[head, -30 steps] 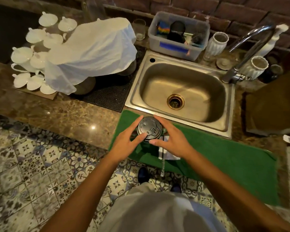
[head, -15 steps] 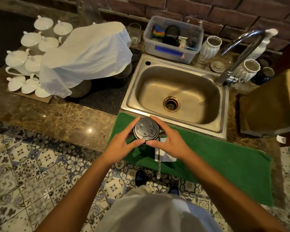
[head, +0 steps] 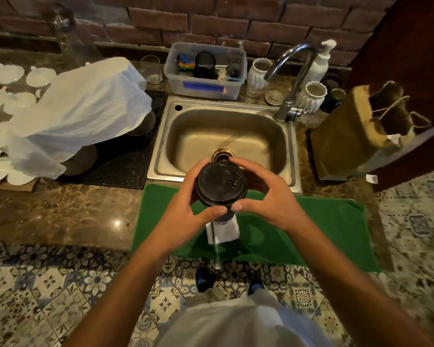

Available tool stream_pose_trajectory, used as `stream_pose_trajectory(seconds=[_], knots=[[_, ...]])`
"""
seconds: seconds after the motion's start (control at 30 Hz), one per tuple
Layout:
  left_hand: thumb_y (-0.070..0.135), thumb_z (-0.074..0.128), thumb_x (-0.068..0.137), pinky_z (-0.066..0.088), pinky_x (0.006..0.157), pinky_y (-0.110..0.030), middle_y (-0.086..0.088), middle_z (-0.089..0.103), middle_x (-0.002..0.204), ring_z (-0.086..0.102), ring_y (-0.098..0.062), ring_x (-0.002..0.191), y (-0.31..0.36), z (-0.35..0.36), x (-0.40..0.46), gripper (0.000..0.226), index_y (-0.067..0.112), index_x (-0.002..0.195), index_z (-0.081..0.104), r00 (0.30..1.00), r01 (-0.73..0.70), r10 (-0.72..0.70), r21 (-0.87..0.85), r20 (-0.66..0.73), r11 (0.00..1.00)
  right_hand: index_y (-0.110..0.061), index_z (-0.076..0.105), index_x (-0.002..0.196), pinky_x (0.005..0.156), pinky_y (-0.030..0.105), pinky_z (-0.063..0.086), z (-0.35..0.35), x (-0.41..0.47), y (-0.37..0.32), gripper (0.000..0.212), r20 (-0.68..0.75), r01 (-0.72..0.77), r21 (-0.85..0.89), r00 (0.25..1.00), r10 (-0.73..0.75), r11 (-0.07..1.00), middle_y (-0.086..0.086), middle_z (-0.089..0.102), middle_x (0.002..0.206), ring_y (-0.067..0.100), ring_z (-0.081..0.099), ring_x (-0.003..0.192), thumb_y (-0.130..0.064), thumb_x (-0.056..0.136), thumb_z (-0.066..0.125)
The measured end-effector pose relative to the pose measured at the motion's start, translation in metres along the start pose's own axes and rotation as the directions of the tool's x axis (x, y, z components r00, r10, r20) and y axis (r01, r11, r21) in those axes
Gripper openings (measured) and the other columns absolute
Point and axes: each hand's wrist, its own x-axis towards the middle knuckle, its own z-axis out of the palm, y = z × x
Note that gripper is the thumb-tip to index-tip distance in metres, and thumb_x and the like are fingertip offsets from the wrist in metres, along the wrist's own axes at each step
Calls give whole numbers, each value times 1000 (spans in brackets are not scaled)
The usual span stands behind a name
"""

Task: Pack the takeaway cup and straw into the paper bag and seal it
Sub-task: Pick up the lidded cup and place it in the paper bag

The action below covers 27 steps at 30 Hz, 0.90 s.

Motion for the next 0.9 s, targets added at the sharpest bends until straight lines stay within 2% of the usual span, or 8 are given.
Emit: stream_pose_trajectory(seconds=[0.1,0.2,0.27,0.4,0.5,0.67,0.8,0.9], knots=[[62,78,73,37,117,-37,22,43,153,42,-8,144,11,23,10,91,44,150,32,998,-35,36,-40,44,999,-31,56,142,110,32,49,-22,-20,-2,84,-86,-21,87,996,28,996,-8,65,140,14,61,131,-52,67,87],[61,80,71,39,115,-29,25,45,149,43,-6,142,21,49,21,91,40,148,36,995,-61,65,-57,76,997,-29,57,139,106,24,48,-43,-37,2,78,-134,-47,187,988,73,981,-13,67,136,12,61,131,-46,69,87],[61,81,70,41,112,-24,29,49,144,46,-4,140,27,68,30,90,39,146,38,993,-69,74,-62,90,996,-30,57,138,105,25,48,-58,-48,9,77,-165,-56,240,981,98,969,-13,68,135,12,61,131,-46,69,87],[60,83,68,42,111,-26,16,55,143,49,-11,139,36,115,48,93,31,146,42,993,-80,86,-71,77,994,-19,56,141,103,27,51,-98,-67,22,78,-233,-36,333,965,119,942,0,67,137,17,61,131,-36,71,87],[64,82,65,43,110,-25,17,56,141,50,-10,138,43,157,65,93,35,145,43,995,-82,85,-64,53,995,-17,55,139,98,23,52,-138,-79,31,68,-239,-31,353,963,122,935,-10,73,126,10,64,126,-15,75,77],[64,81,66,45,108,-23,22,56,139,51,-6,136,58,233,88,89,40,143,43,998,-55,57,-66,21,996,-20,57,139,98,25,53,-214,-99,50,59,-223,-39,342,967,121,939,-8,72,129,13,64,127,-5,85,76],[55,78,74,46,104,-18,20,56,139,52,-2,133,65,280,105,91,25,150,37,999,-41,40,-46,-4,998,-21,55,144,104,31,53,-261,-107,59,56,-209,-43,287,972,107,957,-4,68,136,13,61,130,-12,91,72],[66,74,74,46,100,-13,19,54,141,51,0,133,73,300,112,100,20,153,34,999,-40,39,-18,-37,999,-24,52,145,101,24,52,-284,-108,56,55,-173,-43,250,981,88,967,-7,65,136,5,60,129,-23,93,70]])
